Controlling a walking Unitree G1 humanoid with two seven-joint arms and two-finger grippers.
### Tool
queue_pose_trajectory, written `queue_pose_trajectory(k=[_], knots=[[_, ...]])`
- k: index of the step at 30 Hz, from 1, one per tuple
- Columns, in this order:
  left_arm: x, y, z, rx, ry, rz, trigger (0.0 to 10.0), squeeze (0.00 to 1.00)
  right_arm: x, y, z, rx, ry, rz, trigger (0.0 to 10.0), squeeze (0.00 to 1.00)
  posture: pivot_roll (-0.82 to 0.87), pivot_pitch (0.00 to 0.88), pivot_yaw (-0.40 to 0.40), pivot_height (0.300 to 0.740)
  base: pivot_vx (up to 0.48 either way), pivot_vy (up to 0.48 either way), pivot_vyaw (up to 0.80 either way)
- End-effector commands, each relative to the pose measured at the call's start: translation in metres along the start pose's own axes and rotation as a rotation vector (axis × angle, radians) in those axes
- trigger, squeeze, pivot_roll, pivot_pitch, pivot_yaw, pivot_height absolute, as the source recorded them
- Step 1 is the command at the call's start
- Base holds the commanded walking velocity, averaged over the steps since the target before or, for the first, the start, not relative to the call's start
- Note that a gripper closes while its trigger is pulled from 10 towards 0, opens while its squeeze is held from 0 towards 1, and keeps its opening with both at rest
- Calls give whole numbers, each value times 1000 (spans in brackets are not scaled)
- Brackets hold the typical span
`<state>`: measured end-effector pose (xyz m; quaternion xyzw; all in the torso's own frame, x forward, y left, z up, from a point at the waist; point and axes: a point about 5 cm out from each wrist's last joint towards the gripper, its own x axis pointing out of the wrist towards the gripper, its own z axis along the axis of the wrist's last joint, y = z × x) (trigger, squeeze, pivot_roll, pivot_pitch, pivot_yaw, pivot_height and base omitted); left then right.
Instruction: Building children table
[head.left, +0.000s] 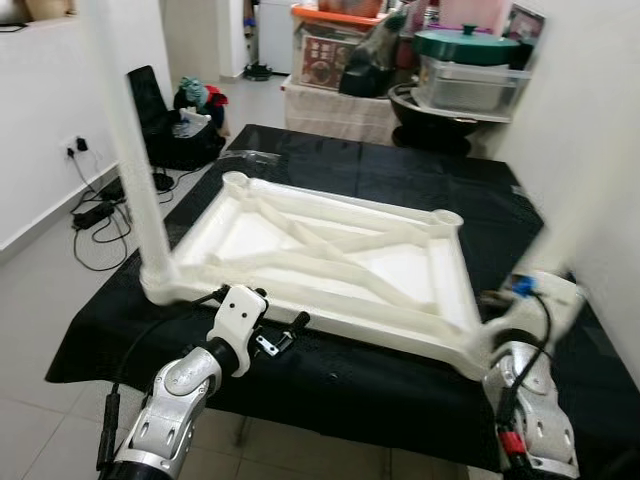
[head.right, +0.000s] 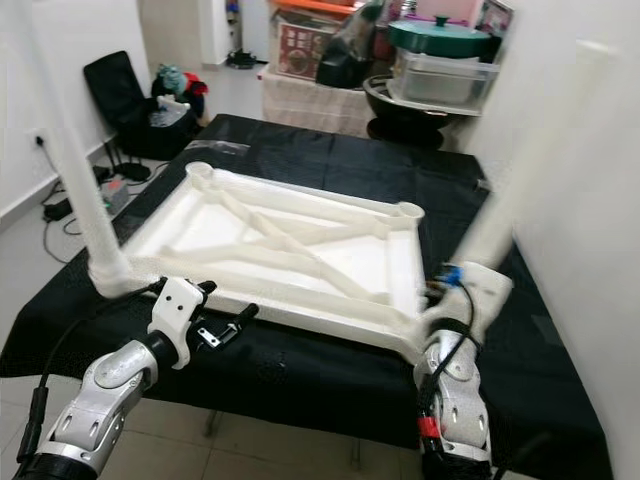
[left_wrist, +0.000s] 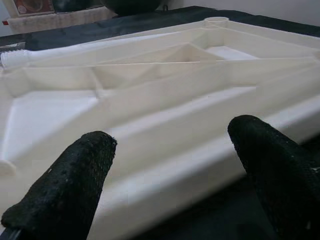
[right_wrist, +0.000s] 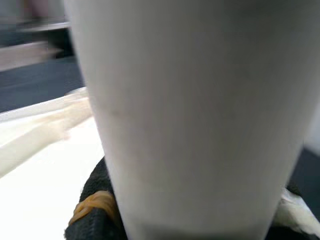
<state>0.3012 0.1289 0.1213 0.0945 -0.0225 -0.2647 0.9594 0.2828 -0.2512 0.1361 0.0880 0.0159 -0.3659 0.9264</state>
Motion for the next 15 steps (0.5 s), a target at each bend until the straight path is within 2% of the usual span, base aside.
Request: queue_pose_trajectory(k=[1, 2, 3, 4, 5, 6, 7, 8, 10, 11, 12, 13, 14, 15], knots=[[1, -3, -3, 8, 13, -16, 10000, 0, -6, -16, -38, -65, 186, -113, 0, 0, 56, 0, -110, 740, 0, 0, 0], [1, -3, -3, 8, 13, -16, 10000, 0, -6, -16, -38, -65, 186, -113, 0, 0, 56, 0, -110, 740, 0, 0, 0], [1, -4, -3, 9, 13, -17, 10000, 0, -10, -3, -41, -58, 213, -40, 9490, 0, 51, 0, -107, 740, 0, 0, 0], [1, -4, -3, 9, 13, -17, 10000, 0, -10, -3, -41, -58, 213, -40, 9490, 0, 51, 0, -107, 740, 0, 0, 0], [1, -4, -3, 9, 14, -19, 10000, 0, -12, 10, -42, -49, 224, 47, 10000, 0, 52, 0, -108, 740, 0, 0, 0], [1, -4, -3, 10, 16, -19, 10000, 0, -16, 23, -37, -12, 189, 151, 10000, 0, 52, 0, -111, 740, 0, 0, 0], [1, -4, -3, 10, 16, -19, 10000, 0, -19, 35, -32, 35, 166, 262, 10000, 1000, 50, 0, -110, 740, 0, 0, 0], [1, -4, -3, 9, 17, -18, 10000, 0, -21, 42, -28, 65, 149, 331, 10000, 1000, 50, 0, -110, 740, 0, 0, 0], [1, -4, -3, 9, 17, -18, 10000, 0, -21, 42, -28, 65, 149, 331, 10000, 1000, 50, 0, -110, 740, 0, 0, 0], [1, -4, -3, 9, 16, -17, 10000, 0, -24, 52, -24, 113, 154, 443, 10000, 1000, 51, 0, -111, 740, 0, 0, 0], [1, -4, -3, 9, 16, -17, 10000, 0, -24, 52, -24, 113, 154, 443, 10000, 1000, 51, 0, -111, 740, 0, 0, 0], [1, -4, -3, 8, 16, -17, 10000, 0, -34, 67, -19, 157, 166, 652, 10000, 0, 48, 0, -110, 740, 0, 0, 0], [1, -4, -3, 7, 16, -18, 10000, 0, -48, 77, -10, 169, 158, 886, 10000, 0, 48, 0, -109, 740, 0, 0, 0], [1, -4, -3, 7, 16, -18, 10000, 0, -48, 77, -10, 169, 158, 886, 10000, 0, 48, 0, -109, 740, 0, 0, 0]])
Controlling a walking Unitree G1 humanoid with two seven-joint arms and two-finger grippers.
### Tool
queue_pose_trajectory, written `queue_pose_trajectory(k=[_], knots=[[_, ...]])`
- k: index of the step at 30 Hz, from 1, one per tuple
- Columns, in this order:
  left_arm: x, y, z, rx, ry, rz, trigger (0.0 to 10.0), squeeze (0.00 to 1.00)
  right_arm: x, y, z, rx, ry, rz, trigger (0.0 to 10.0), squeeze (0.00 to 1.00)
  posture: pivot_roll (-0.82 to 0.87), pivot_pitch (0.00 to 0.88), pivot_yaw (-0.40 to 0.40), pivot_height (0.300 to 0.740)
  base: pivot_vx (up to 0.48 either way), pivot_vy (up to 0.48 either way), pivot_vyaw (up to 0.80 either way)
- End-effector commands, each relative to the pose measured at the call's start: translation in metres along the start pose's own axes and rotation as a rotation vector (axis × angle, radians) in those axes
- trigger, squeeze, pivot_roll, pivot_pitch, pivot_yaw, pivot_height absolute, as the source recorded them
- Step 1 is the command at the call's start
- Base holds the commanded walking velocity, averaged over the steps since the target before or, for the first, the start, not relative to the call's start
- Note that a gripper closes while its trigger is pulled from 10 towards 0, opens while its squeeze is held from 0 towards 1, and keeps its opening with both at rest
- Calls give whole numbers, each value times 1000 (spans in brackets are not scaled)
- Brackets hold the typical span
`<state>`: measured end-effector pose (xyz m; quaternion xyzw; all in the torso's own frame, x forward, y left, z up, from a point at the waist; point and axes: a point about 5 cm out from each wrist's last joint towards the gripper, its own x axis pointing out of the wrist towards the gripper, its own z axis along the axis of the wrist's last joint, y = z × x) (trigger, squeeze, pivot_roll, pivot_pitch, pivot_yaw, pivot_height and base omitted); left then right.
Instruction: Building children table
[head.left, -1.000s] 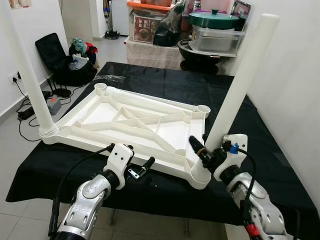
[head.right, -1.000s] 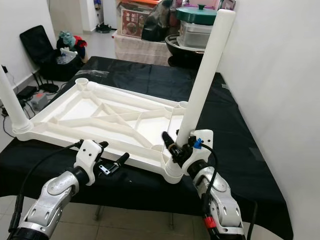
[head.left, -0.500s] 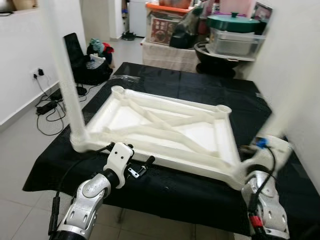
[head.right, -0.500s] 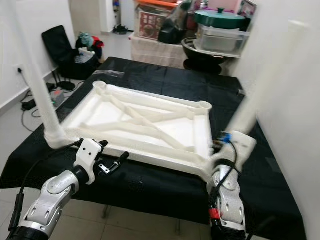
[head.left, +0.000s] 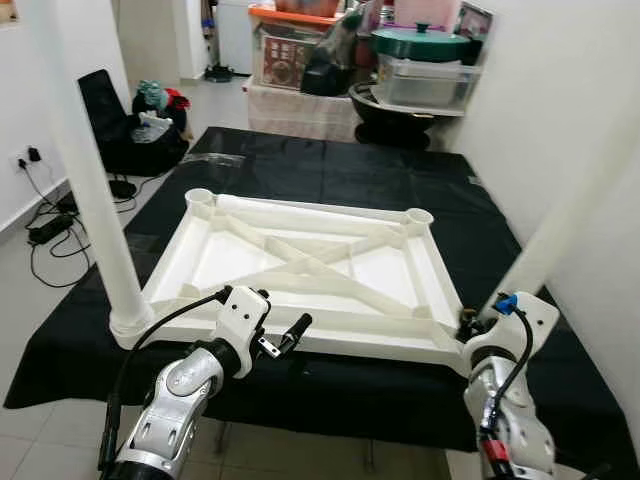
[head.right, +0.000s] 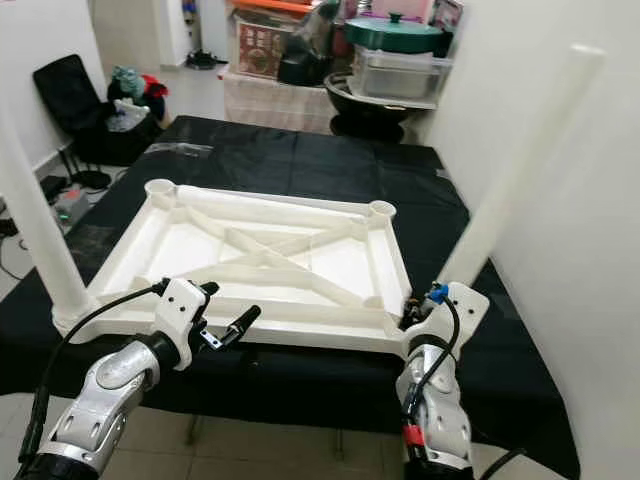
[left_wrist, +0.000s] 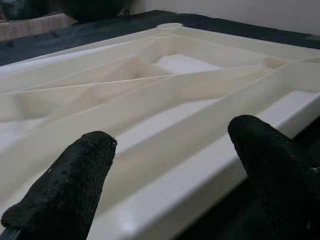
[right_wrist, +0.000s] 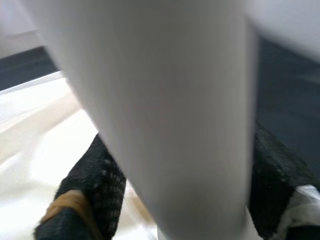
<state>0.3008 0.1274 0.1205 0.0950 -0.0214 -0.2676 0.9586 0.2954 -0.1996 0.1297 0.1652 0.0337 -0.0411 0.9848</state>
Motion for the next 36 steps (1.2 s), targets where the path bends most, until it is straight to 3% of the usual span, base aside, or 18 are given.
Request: queue_pose_trajectory(k=[1, 2, 4, 9, 14, 16, 18, 22, 24, 25, 26, 28, 29, 32, 33, 34, 35, 36], knots=[[0, -2, -3, 6, 14, -12, 10000, 0, -5, 53, 3, 36, 17, 393, 10000, 0, 48, 0, -109, 740, 0, 0, 0], [0, -2, -3, 6, 14, -12, 10000, 0, -5, 53, 3, 36, 17, 393, 10000, 0, 48, 0, -109, 740, 0, 0, 0], [0, -2, -3, 7, 15, -12, 10000, 0, -29, 71, 7, -8, 55, 684, 10000, 0, 50, 0, -113, 740, 0, 0, 0], [1, -1, -3, 7, 14, -9, 10000, 0, -37, 79, 5, -49, 81, 773, 10000, 0, 54, 0, -116, 740, 0, 0, 0], [1, -1, -2, 8, 13, -5, 10000, 0, -30, 80, -1, -89, 81, 729, 10000, 0, 63, 0, -119, 740, 0, 0, 0], [0, 0, -3, 10, 15, -1, 10000, 0, -15, 72, -9, -119, 93, 608, 10000, 0, 65, 0, -121, 740, 0, 0, 0], [-1, 1, -3, 11, 16, 0, 10000, 0, -12, 70, -10, -115, 102, 580, 10000, 0, 65, 0, -121, 740, 0, 0, 0], [1, 1, -3, 12, 14, 1, 10000, 0, -12, 71, -8, -86, 106, 582, 9922, 0, 61, 0, -119, 740, 0, 0, 0], [1, 1, -2, 12, 13, -1, 10000, 0, -12, 72, -7, -76, 104, 580, 9412, 0, 61, 0, -119, 740, 0, 0, 0], [2, 0, -2, 11, 12, -2, 10000, 0, -12, 73, -7, -66, 104, 567, 8039, 0, 60, 0, -120, 740, 0, 0, 0], [3, 0, -2, 11, 10, -4, 10000, 0, -10, 72, -7, -58, 99, 549, 5922, 0, 61, 0, -121, 740, 0, 0, 0], [3, 0, -2, 11, 9, -4, 10000, 0, -10, 72, -7, -55, 95, 537, 5922, 0, 61, 0, -121, 740, 0, 0, 0], [3, -1, -2, 10, 9, -4, 10000, 0, -8, 69, -5, -44, 78, 506, 0, 0, 61, 0, -123, 740, 0, 0, 0], [2, -1, -3, 10, 10, -1, 10000, 0, 6, 42, 2, -65, 17, 250, 0, 0, 57, 0, -126, 740, 0, 0, 0], [2, -1, -3, 10, 10, -1, 10000, 0, 6, 42, 2, -65, 17, 250, 0, 0, 57, 0, -126, 740, 0, 0, 0], [2, -1, -3, 9, 11, 0, 10000, 0, 15, 3, 7, -92, -14, -85, 0, 0, 56, 0, -130, 740, 0, 0, 0], [2, -1, -3, 9, 11, 0, 10000, 0, 15, 3, 7, -92, -14, -85, 0, 0, 56, 0, -130, 740, 0, 0, 0], [2, -1, -4, 9, 12, 0, 10000, 0, 15, -14, 9, -103, -24, -218, 0, 0, 56, 0, -130, 740, 0, 0, 0]])
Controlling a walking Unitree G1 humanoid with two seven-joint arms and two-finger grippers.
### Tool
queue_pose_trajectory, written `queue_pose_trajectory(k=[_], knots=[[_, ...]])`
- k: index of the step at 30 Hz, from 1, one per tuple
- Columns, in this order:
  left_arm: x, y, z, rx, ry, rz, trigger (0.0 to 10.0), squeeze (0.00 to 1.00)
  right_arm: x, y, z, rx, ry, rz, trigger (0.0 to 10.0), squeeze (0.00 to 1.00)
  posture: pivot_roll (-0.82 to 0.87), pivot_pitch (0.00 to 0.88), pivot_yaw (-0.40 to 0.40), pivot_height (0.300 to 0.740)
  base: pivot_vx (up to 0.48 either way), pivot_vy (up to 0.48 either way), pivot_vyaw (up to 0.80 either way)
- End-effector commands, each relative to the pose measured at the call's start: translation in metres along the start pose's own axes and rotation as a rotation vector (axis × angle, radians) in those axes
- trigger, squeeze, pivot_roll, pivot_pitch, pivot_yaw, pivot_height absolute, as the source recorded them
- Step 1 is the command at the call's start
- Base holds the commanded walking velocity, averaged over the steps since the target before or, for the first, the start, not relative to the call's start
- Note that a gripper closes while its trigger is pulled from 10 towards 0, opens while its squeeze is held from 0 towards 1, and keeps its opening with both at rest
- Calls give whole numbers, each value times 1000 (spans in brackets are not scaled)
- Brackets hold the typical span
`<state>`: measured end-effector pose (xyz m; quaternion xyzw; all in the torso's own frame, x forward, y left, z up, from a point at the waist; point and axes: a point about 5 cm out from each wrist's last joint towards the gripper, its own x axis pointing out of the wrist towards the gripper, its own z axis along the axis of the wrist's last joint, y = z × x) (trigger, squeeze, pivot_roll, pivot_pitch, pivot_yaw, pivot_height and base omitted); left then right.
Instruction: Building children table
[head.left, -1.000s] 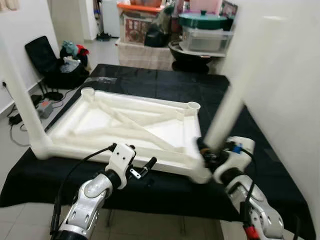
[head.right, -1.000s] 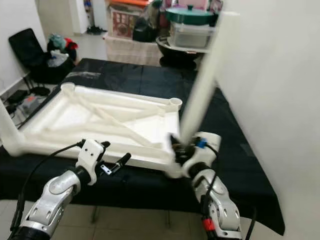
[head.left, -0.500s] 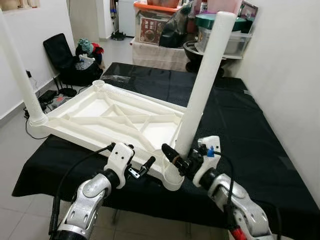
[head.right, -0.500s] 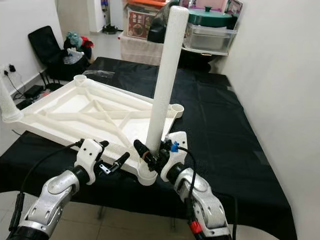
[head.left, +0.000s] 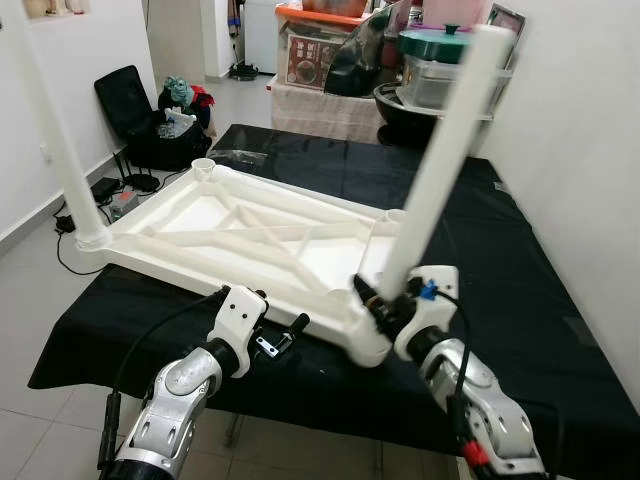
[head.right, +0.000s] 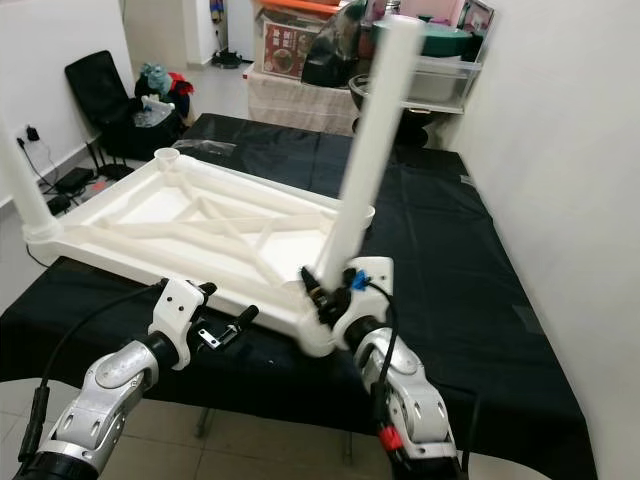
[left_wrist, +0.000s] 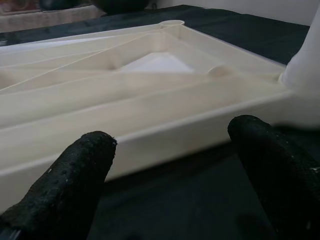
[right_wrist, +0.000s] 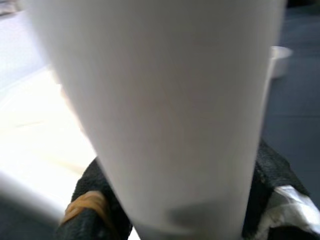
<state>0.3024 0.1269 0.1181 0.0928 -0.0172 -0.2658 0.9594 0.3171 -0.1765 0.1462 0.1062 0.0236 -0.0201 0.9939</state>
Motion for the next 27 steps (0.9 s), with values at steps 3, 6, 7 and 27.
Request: queue_pose_trajectory(k=[3, 6, 7, 27], knots=[[0, -2, -1, 16, 4, -3, 10000, 0, -6, -51, -6, 5, 9, -330, 0, 0, 57, 0, -130, 740, 0, 0, 0], [0, -3, -3, 14, 9, -1, 10000, 0, -30, -101, -14, -22, 51, -733, 0, 0, 53, 0, -131, 740, 0, 0, 0], [0, -3, -3, 14, 9, -1, 10000, 0, -30, -101, -14, -22, 51, -733, 0, 0, 53, 0, -131, 740, 0, 0, 0], [-1, -4, -3, 13, 13, -10, 10000, 0, -25, 11, 20, 86, -75, 413, 10000, 0, 46, 0, -123, 740, 0, 0, 0]])
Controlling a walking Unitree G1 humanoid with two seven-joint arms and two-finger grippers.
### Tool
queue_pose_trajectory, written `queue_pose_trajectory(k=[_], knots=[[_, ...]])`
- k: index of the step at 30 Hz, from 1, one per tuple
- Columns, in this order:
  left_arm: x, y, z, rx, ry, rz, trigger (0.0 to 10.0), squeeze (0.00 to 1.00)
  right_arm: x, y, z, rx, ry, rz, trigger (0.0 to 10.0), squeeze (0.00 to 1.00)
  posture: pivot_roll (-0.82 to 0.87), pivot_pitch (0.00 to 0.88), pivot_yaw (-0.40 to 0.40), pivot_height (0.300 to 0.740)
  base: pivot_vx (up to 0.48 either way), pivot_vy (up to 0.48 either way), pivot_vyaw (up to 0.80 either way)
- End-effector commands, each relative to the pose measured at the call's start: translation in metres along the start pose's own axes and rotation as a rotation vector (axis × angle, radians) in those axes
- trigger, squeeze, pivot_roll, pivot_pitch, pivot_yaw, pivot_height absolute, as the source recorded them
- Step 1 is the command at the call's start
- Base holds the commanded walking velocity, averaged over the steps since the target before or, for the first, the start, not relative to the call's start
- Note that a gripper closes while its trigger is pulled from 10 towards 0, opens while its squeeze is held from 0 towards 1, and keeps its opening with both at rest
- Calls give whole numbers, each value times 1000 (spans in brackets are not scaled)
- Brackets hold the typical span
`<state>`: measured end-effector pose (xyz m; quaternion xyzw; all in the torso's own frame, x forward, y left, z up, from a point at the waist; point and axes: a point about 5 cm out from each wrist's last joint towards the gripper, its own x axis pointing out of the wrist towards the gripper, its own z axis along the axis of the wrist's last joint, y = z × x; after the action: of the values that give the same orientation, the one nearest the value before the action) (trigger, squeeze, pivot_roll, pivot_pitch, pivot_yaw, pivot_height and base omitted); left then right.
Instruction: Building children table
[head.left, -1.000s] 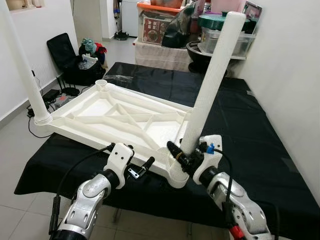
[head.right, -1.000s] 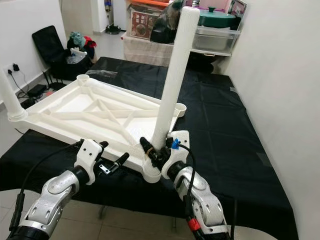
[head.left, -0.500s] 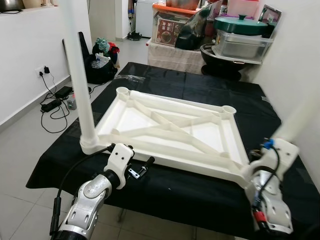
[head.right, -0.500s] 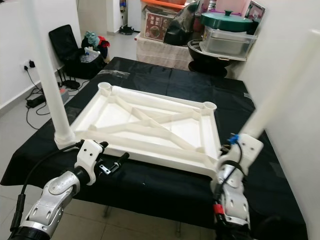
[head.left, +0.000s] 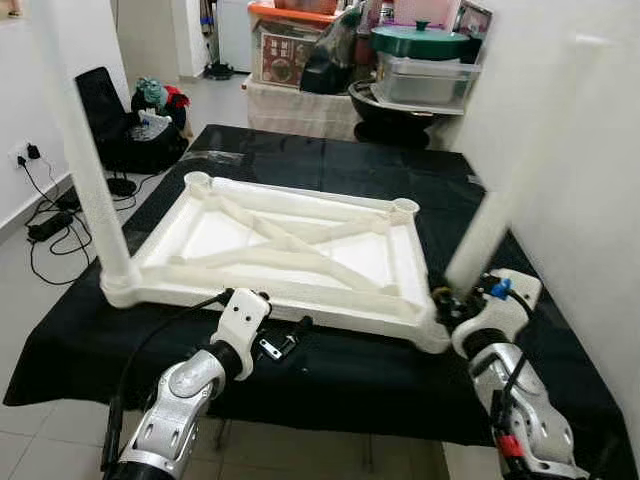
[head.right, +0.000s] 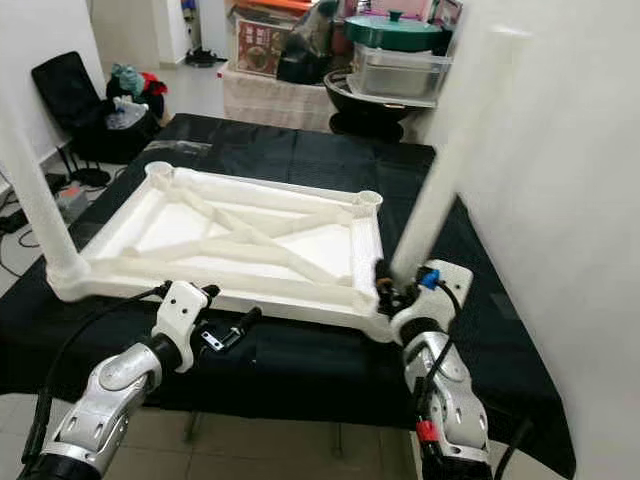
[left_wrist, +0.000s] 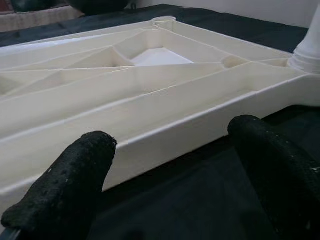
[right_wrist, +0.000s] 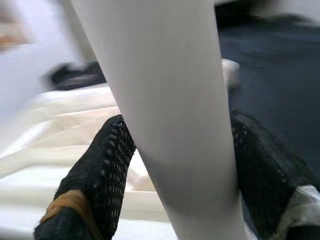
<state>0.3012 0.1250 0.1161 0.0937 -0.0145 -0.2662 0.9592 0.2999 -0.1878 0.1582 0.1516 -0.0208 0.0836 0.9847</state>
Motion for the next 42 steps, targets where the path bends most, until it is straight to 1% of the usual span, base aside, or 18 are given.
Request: queue_pose_trajectory(k=[1, 2, 4, 8, 18, 19, 20, 21, 25, 26, 30, 32, 34, 35, 37, 38, 41, 42], knots=[[-1, -1, -2, 13, 7, -9, 10000, 0, -2, 22, 5, 3, -2, 196, 10000, 0, 46, 0, -123, 740, 0, 0, 0], [-1, -1, -2, 13, 7, -9, 10000, 0, -2, 22, 5, 3, -2, 196, 10000, 0, 46, 0, -123, 740, 0, 0, 0], [-1, -1, -2, 13, 6, -8, 10000, 0, -9, 35, 2, -44, 40, 356, 10000, 0, 48, 0, -124, 740, 0, 0, 0], [-1, -1, -1, 14, 6, -6, 10000, 0, -2, 32, -9, -114, 78, 330, 10000, 0, 57, 0, -127, 740, 0, 0, 0], [-1, 0, -2, 16, 8, -4, 10000, 0, 12, 39, -10, -139, 75, 335, 10000, 0, 66, 0, -135, 740, 0, 0, 0], [0, 0, -1, 16, 7, -3, 10000, 0, 15, 37, -7, -132, 66, 321, 7176, 0, 66, 0, -135, 740, 0, 0, 0], [0, 0, -1, 16, 7, -3, 10000, 0, 15, 37, -7, -132, 66, 321, 7176, 0, 66, 0, -135, 740, 0, 0, 0], [-1, 1, -2, 16, 7, -1, 10000, 0, 17, 32, -3, -123, 46, 288, 0, 0, 68, 0, -139, 740, 0, 0, 0], [-2, 1, -2, 15, 8, 2, 10000, 0, 19, 23, 2, -122, 7, 223, 0, 0, 68, 0, -139, 740, 0, 0, 0], [-2, -1, -3, 13, 9, 0, 10000, 0, 18, 13, 4, -133, -13, 118, 0, 0, 59, 0, -135, 740, 0, 0, 0], [-2, -1, -3, 13, 9, -1, 10000, 0, 18, 8, 4, -130, -14, 75, 0, 0, 59, 0, -135, 740, 0, 0, 0], [-1, -2, -3, 12, 8, -6, 10000, 0, 17, -12, 1, -145, -2, -136, 0, 0, 50, 0, -127, 740, 0, 0, 0], [0, -3, -2, 13, 8, -9, 10000, 0, 9, -40, -9, -208, 67, -445, 0, 0, 50, 0, -127, 740, 0, 0, 0], [0, -3, -2, 13, 8, -9, 10000, 0, 9, -40, -9, -208, 67, -445, 0, 0, 50, 0, -127, 740, 0, 0, 0], [0, -3, -2, 14, 9, -10, 10000, 0, -6, -61, -21, -217, 133, -719, 0, 0, 49, 0, -127, 740, 0, 0, 0], [0, -3, -2, 14, 10, -9, 10000, 0, -13, -64, -28, -210, 163, -803, 0, 0, 52, 0, -129, 740, 0, 0, 0], [0, -3, -2, 15, 11, -8, 10000, 0, -18, -62, -39, -202, 196, -853, 0, 0, 53, 0, -129, 740, 0, 0, 0], [0, -2, -3, 15, 12, -7, 10000, 0, -15, -54, -43, -198, 208, -815, 10000, 0, 55, 0, -130, 740, 0, 0, 0]])
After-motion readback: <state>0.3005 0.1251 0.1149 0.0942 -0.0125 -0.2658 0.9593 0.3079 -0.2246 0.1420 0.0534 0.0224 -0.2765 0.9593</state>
